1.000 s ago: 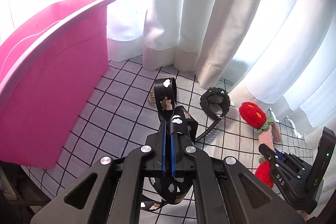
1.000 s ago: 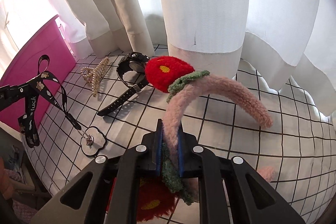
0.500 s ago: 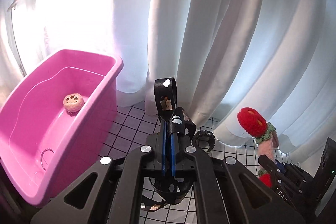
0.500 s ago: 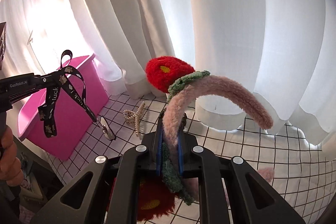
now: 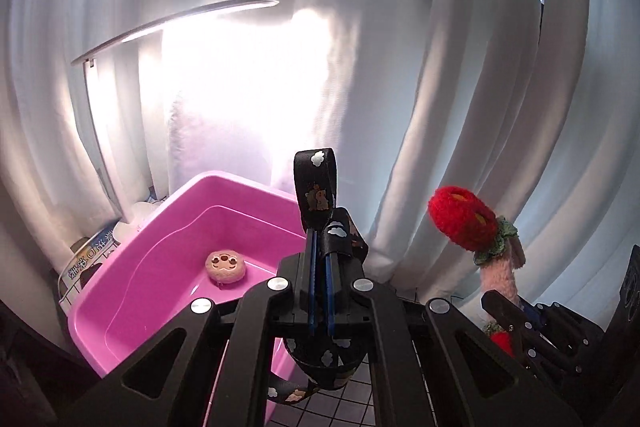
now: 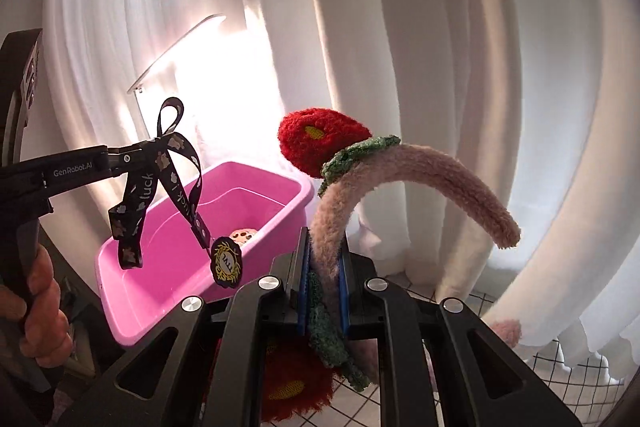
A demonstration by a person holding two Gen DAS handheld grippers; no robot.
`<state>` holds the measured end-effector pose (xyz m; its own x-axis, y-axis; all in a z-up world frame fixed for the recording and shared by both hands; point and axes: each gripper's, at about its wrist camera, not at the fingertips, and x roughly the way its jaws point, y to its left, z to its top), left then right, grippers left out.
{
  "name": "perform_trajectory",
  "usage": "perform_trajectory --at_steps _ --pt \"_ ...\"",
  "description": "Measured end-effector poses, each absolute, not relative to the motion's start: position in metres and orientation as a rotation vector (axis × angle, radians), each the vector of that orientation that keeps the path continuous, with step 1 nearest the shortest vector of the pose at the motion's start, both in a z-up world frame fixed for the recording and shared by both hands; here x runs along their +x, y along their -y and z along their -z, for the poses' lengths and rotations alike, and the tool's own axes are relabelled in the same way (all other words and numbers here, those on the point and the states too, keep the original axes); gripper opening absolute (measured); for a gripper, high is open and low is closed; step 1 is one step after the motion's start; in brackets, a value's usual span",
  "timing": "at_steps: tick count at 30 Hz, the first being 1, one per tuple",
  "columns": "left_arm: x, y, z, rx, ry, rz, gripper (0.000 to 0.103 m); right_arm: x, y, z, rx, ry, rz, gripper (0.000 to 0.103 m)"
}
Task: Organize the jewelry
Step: 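Lift the lanyard with the left gripper while the right gripper lifts the headband toward the tub, then open the left gripper over the tub while the right gripper releases the headband into it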
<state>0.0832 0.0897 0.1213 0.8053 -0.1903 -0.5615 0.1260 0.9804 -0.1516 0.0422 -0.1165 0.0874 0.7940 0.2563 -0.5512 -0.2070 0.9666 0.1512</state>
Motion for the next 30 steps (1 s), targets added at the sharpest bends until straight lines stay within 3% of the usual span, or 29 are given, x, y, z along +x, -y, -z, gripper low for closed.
perform_trajectory --at_steps 9,22,30 --pt "0.109 -0.182 -0.134 -0.116 -0.608 0.05 0.004 0.102 0.018 -0.106 0.07 -0.597 -0.411 0.012" --pt "0.145 -0.229 -0.027 -0.146 -0.845 -0.029 0.004 0.163 -0.063 -0.041 -0.007 -0.808 -0.455 0.012" --pt "0.152 -0.242 -0.004 -0.155 -0.903 -0.073 0.005 0.187 -0.083 -0.017 -0.035 -0.91 -0.434 0.012"
